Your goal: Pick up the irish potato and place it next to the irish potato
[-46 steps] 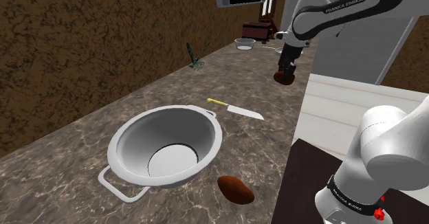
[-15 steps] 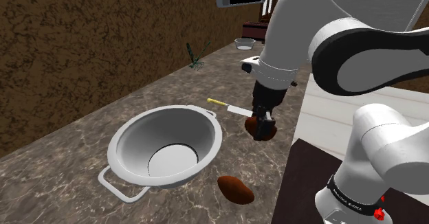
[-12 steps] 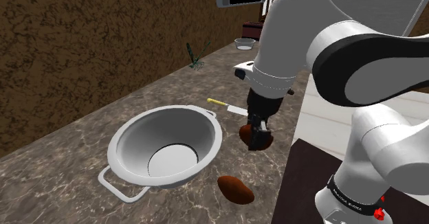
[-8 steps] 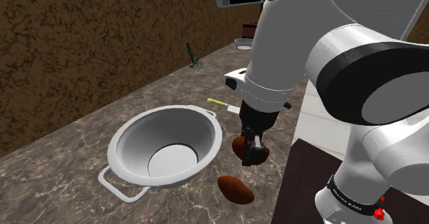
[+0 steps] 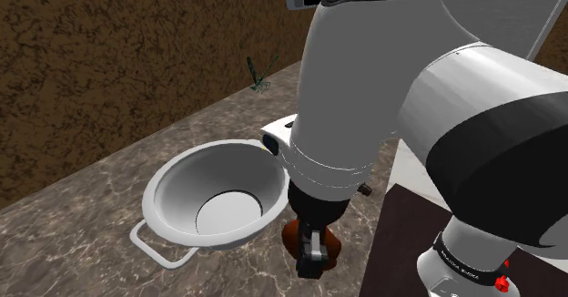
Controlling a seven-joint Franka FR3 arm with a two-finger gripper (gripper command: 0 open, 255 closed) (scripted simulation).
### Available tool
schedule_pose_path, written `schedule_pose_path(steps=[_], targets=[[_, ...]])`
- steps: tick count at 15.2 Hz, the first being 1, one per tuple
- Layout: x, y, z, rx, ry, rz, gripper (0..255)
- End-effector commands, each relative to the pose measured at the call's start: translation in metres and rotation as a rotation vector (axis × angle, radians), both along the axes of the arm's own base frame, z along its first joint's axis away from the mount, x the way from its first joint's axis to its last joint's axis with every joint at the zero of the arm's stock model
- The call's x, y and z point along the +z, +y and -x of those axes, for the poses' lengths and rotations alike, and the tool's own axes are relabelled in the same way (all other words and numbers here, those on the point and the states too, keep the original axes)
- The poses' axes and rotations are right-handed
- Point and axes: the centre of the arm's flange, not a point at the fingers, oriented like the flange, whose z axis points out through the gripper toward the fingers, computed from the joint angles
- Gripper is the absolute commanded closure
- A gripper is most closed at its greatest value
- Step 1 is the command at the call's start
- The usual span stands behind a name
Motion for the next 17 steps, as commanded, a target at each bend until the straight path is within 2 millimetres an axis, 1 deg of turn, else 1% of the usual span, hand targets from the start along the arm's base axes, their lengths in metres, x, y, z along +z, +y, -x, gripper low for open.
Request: schedule_pose_path(steps=[1,7,8,17], targets=[[0.000,0.029,0.009,-0.001,0.001,-0.002,255],[0.000,0.104,0.034,-0.001,0.001,-0.002,255],[0.000,0.121,0.040,-0.001,0.001,-0.002,255],[-0.047,0.121,0.040,-0.001,0.001,-0.002,255]])
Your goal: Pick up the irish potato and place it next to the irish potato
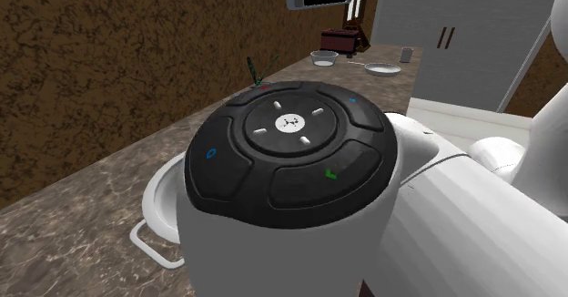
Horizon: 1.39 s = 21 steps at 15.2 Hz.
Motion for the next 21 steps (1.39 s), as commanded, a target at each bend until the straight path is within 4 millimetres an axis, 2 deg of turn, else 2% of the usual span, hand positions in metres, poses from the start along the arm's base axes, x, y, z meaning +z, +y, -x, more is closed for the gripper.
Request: schedule_pose_path(steps=[1,14,21], targets=[[-0.011,0.001,0.000,0.000,0.000,-0.001,255],[-0.080,0.001,0.000,0.000,0.000,-0.001,255],[-0.082,0.001,0.000,0.000,0.000,-0.001,255]])
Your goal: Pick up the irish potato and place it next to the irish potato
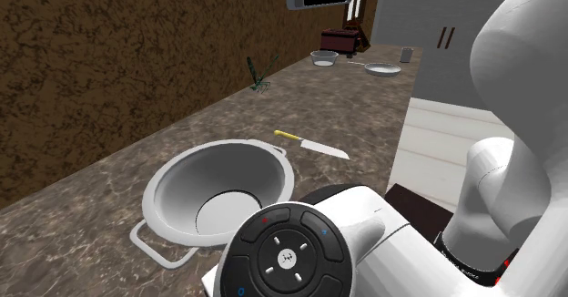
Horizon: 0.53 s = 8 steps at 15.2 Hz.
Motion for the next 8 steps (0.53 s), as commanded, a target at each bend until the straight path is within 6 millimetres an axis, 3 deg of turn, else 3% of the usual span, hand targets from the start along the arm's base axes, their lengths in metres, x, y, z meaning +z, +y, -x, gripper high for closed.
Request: schedule_pose_path(steps=[1,2,7,8], targets=[[0.000,0.000,0.000,0.000,0.000,0.000,255],[0.000,0.000,0.000,0.000,0.000,0.000,0],[0.000,0.000,0.000,0.000,0.000,0.000,0],[0.013,0.000,0.002,0.000,0.000,0.000,0]])
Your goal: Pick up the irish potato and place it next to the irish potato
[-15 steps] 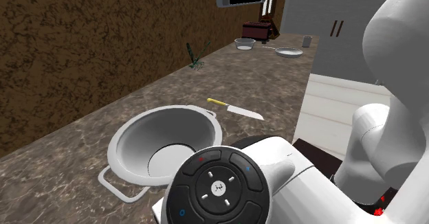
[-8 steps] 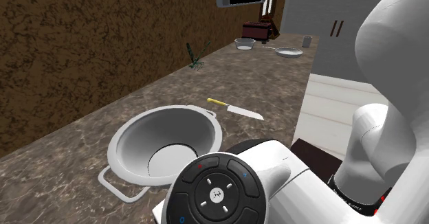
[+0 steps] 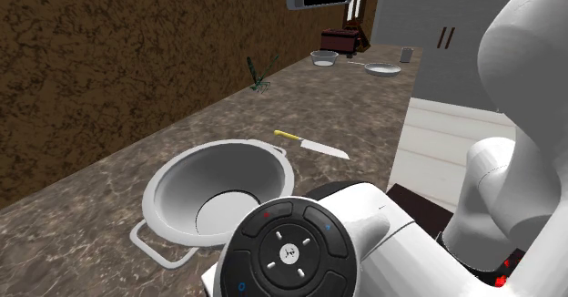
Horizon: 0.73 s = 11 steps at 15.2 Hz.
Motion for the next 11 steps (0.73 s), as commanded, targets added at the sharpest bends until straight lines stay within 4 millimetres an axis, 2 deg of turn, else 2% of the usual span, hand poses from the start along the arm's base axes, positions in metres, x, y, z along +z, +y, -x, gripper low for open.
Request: schedule_pose_path(steps=[1,3,11], targets=[[0.020,0.000,0.003,0.000,0.001,0.000,0],[0.044,0.000,0.006,0.000,0.001,0.000,0],[0.044,0.000,0.006,0.000,0.001,0.000,0]])
